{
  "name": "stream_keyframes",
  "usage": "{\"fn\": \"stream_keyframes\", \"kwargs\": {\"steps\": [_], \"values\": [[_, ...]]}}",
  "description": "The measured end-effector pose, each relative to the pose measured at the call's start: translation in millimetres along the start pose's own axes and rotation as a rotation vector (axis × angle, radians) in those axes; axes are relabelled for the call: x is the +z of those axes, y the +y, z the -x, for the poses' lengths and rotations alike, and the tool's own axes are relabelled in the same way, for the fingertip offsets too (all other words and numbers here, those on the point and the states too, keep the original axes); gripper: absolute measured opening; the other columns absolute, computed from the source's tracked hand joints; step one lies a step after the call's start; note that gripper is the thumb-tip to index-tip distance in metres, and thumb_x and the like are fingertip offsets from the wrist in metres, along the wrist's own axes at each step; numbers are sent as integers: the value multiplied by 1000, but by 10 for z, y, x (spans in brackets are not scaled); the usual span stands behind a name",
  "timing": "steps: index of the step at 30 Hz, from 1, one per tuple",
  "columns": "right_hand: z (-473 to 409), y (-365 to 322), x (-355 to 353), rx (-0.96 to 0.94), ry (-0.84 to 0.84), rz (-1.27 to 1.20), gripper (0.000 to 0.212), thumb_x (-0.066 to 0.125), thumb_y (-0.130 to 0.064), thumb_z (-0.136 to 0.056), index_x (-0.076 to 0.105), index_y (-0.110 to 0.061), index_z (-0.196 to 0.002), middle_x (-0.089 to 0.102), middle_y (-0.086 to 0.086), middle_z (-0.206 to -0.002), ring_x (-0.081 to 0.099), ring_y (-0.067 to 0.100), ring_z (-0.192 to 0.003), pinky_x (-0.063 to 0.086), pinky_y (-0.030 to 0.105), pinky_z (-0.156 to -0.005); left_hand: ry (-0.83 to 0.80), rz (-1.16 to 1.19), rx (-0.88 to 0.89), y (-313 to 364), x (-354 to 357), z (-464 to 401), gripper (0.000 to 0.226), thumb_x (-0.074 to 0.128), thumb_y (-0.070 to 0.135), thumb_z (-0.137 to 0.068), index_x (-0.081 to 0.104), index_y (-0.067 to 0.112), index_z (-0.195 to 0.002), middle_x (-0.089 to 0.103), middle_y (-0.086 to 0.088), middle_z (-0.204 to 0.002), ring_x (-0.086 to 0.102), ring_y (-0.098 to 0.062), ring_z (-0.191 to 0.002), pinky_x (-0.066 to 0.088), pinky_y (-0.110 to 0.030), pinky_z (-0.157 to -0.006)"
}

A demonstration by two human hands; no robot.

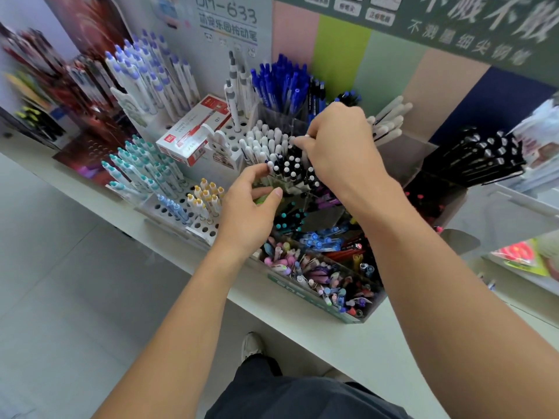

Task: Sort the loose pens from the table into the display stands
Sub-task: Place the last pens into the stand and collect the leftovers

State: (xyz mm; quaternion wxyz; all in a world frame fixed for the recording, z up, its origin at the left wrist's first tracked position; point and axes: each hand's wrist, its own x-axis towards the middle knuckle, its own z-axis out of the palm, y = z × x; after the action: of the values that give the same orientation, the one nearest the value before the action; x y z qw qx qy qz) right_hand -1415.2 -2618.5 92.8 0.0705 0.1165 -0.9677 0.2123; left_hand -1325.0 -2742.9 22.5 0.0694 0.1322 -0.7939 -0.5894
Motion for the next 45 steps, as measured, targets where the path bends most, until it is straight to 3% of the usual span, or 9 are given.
{"fn": "stream_keyframes", "kwargs": {"steps": [8, 12, 20, 25, 28, 31, 35, 40, 45], "values": [[210, 88, -238, 55, -98, 311, 31, 56, -15, -103, 46, -7, -74, 45, 9, -82, 43, 27, -82, 34, 33, -70, -107, 8, 33, -82, -87, 14, 56, 60, 12, -100, 43, 33, -149, 47, 17, -149, 55, -1, -124, 46, -10, -89], [144, 88, 17, 59, -13, 159, 10, 59, -6, -98, 65, -4, -91, 56, 11, -84, 61, 32, -81, 42, 33, -65, -107, 44, 28, -119, -34, 27, 59, 59, 10, -100, 40, 31, -152, 45, 15, -151, 51, -1, -130, 46, -12, -95], [190, 98, 8, 38, -39, -248, 20, 65, -16, -97, 75, -6, -111, 75, 12, -100, 69, 23, -90, 56, 35, -88, 32, 180, 56, -137, 102, 122, 48, 54, -3, -98, 44, 19, -140, 57, 6, -139, 53, 2, -128, 45, -22, -108], [298, 14, 94, -147, -184, 277, 14, 56, -15, -102, 65, -7, -110, 59, 12, -114, 60, 31, -105, 44, 33, -78, -30, 76, 126, -99, 186, 115, 55, 57, 0, -98, 44, 19, -147, 55, 8, -143, 49, 2, -132, 44, -16, -106], [365, 35, 150, -253, -244, 235, 34, 53, -10, -102, 49, -5, -135, 52, 13, -128, 53, 33, -116, 43, 36, -89, 114, 59, 88, -95, 210, 98, 41, 61, 2, -96, 57, 18, -133, 64, 7, -122, 61, -1, -110, 53, -20, -93], [568, 239, -28, -140, -111, -55, 51, 53, -5, -100, 41, -11, -150, 63, 10, -127, 60, 30, -114, 51, 40, -91, 135, 49, 110, -84, 252, 161, 31, 65, 4, -93, 61, 20, -120, 66, 9, -102, 63, -2, -88, 53, -20, -75], [1202, 706, -540, -153, 286, -436, 20, 58, -11, -99, 74, -10, -112, 73, -5, -92, 71, 14, -82, 58, 37, -75, 45, 91, 240, 114, 546, 425, 18, 68, 5, -93, 64, 15, -107, 64, 3, -82, 61, -15, -72, 52, -25, -63], [1905, 2021, -324, 471, 427, -524, 18, 60, -23, -86, 75, -18, -95, 70, 0, -72, 68, 26, -63, 57, 47, -62, -396, 25, 360, 314, 1421, 865, 13, 72, 8, -89, 66, 15, -98, 62, 7, -72, 58, -12, -62, 49, -26, -56], [2588, 3326, 200, 1267, -36, -346, 35, 72, -32, -68, 67, -12, -97, 71, 12, -94, 68, 35, -96, 49, 31, -76, -764, -720, 418, 145, 2577, 977, 39, 63, 40, -94, 53, 24, -128, 63, 6, -119, 62, -18, -107, 49, -36, -86]]}}
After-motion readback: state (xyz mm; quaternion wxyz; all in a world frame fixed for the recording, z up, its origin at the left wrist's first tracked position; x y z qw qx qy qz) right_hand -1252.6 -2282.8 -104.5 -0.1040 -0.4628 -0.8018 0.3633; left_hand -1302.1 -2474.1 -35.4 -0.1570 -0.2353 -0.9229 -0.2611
